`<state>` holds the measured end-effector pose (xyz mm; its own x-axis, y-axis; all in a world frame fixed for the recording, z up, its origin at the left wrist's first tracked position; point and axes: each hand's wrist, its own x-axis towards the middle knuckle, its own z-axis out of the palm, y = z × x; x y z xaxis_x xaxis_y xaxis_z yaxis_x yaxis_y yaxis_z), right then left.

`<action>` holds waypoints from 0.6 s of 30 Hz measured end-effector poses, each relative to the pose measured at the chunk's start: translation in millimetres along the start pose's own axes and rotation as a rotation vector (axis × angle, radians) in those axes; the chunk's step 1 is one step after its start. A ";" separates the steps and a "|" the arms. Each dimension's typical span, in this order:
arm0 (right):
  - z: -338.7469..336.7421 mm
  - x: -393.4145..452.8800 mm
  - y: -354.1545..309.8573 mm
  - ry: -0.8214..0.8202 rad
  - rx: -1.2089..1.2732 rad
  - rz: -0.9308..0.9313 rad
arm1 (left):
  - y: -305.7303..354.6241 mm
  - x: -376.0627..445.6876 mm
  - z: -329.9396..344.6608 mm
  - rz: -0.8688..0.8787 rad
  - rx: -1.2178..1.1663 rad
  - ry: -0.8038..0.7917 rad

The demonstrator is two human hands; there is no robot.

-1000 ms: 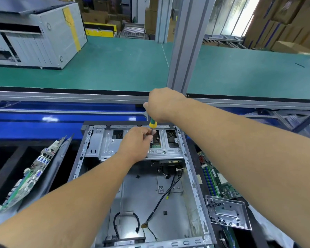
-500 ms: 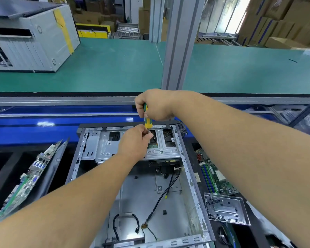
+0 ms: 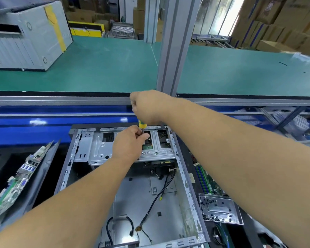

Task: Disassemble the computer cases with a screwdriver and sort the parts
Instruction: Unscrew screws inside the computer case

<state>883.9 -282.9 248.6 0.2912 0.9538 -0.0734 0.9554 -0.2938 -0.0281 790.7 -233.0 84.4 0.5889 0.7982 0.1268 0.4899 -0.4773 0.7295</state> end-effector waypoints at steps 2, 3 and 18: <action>-9.3 -4.5 3.5 -0.111 0.083 -0.029 | -1.1 -1.3 0.0 0.035 -0.016 -0.022; -11.6 -6.3 4.7 -0.138 0.127 -0.033 | -1.9 -1.9 0.4 0.054 -0.018 -0.038; 0.8 -1.2 7.1 0.057 0.067 0.135 | -2.2 -4.3 0.0 0.086 -0.022 -0.044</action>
<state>890.3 -286.2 247.7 0.4205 0.9069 -0.0247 0.9027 -0.4210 -0.0885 787.1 -235.4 82.2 0.6564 0.7372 0.1601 0.4224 -0.5349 0.7317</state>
